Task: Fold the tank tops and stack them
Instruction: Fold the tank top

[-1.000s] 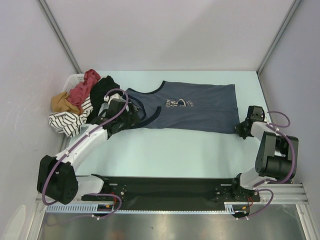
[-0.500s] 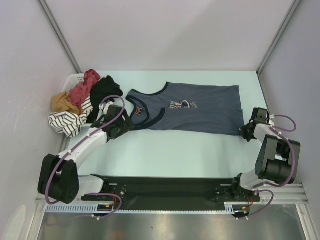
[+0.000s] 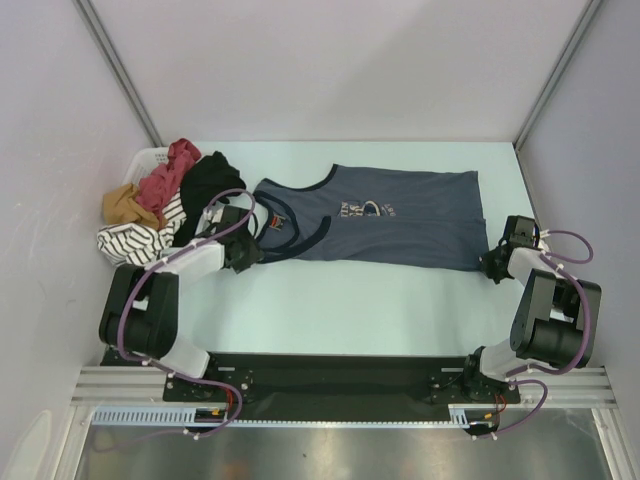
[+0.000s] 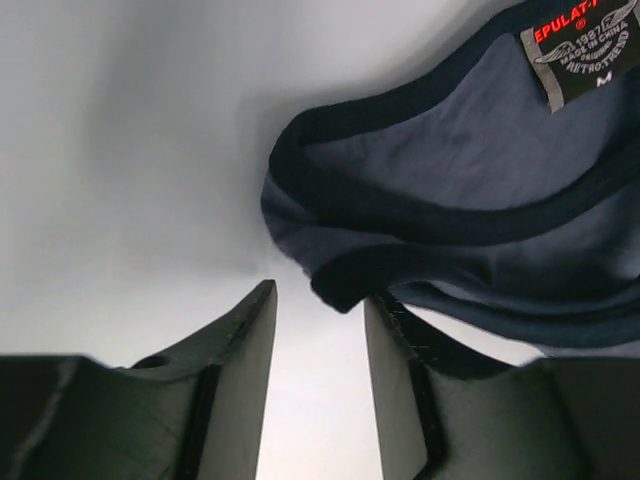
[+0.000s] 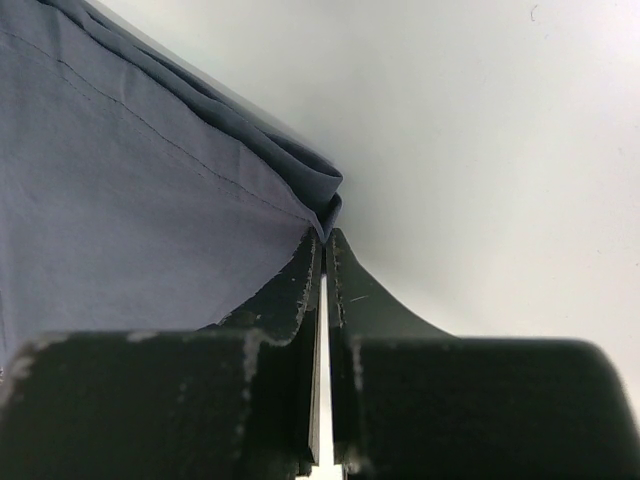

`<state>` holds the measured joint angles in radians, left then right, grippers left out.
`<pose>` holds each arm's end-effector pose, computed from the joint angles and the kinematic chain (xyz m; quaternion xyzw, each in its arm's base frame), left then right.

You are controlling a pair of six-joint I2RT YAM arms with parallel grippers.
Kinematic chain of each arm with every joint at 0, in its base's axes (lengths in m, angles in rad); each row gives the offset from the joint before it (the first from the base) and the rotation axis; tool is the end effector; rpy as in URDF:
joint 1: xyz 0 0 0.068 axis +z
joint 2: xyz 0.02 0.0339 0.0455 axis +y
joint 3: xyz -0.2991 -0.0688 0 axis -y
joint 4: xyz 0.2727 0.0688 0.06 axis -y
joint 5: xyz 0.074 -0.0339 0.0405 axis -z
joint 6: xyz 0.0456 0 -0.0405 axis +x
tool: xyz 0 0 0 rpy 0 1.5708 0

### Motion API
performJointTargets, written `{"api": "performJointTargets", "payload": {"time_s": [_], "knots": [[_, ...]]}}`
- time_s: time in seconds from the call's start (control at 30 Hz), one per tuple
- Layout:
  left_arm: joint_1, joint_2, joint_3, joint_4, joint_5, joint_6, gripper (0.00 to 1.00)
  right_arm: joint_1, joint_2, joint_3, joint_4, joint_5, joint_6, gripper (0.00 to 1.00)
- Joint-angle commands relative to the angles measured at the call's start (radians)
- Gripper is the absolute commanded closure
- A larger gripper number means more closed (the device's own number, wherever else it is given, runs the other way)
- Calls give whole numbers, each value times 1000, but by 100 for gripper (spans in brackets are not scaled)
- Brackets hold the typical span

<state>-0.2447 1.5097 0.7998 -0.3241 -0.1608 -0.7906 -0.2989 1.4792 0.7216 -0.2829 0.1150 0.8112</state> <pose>0.3011 -0.0677 0.1775 -0.2796 0.9198 -0.0635 0.2680 0.2778 -0.0911 0.1646 0.5205 0.8109 0.0126 0.2671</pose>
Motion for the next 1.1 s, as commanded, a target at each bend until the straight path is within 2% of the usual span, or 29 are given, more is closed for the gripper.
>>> {"api": "performJointTargets", "payload": {"time_s": [0.0, 0.1, 0.13, 0.27, 0.4, 0.47, 0.63, 1.07], "knots": [[8, 43, 70, 46, 0, -22, 56, -13, -23, -5, -10, 25, -3, 100], [8, 76, 99, 46, -9, -18, 83, -14, -25, -10, -10, 23, -7, 100], [8, 83, 110, 13, -35, -19, 100, -14, -26, -13, -10, 23, -6, 100], [16, 69, 150, -47, -78, -35, 100, -16, -25, -16, -10, 31, -7, 100], [61, 73, 183, -84, -17, -45, 100, -19, -19, -17, -12, 34, -6, 100], [88, 90, 237, -159, -43, -59, 100, -19, -19, -16, -13, 34, -4, 100], [120, 116, 328, -219, -43, -35, 100, -19, -17, -25, -18, 35, -4, 100], [146, 282, 513, -293, -82, -24, 100, -19, -4, 7, -48, 55, -14, 100]]}}
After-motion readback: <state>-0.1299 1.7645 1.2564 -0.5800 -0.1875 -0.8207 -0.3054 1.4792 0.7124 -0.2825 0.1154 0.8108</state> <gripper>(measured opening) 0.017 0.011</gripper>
